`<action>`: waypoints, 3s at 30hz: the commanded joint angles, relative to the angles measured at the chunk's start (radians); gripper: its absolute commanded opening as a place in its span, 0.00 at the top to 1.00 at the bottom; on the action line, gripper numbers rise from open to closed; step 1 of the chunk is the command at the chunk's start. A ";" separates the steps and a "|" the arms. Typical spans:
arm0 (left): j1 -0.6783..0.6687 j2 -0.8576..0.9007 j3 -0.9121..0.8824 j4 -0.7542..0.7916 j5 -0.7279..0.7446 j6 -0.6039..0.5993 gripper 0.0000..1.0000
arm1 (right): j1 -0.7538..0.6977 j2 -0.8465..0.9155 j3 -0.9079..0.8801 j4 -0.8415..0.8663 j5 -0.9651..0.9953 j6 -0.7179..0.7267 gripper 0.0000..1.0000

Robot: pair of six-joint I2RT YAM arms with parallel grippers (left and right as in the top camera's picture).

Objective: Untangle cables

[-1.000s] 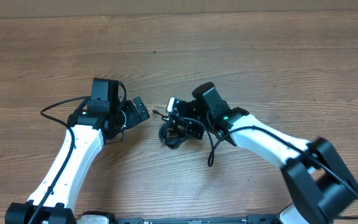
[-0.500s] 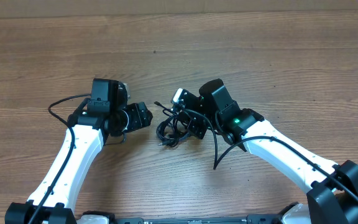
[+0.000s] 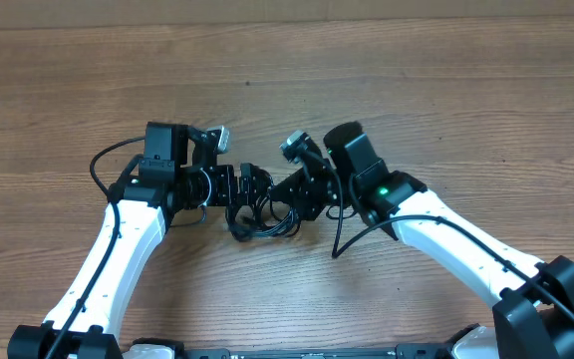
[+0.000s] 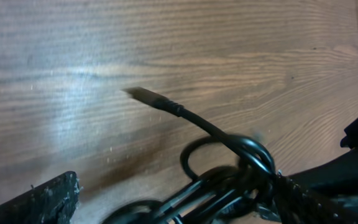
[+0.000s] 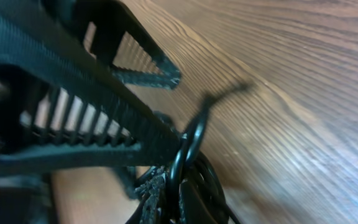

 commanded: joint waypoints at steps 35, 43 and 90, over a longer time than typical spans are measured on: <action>-0.002 0.005 0.019 0.058 0.091 -0.014 0.04 | -0.120 -0.029 0.015 0.201 -0.603 0.151 0.96; -0.002 0.005 0.019 0.058 0.078 -0.049 0.01 | -0.120 -0.029 0.015 0.230 -0.632 0.199 0.96; -0.014 0.005 0.019 0.117 0.359 0.270 0.12 | -0.175 -0.029 0.015 0.342 -0.881 0.191 0.96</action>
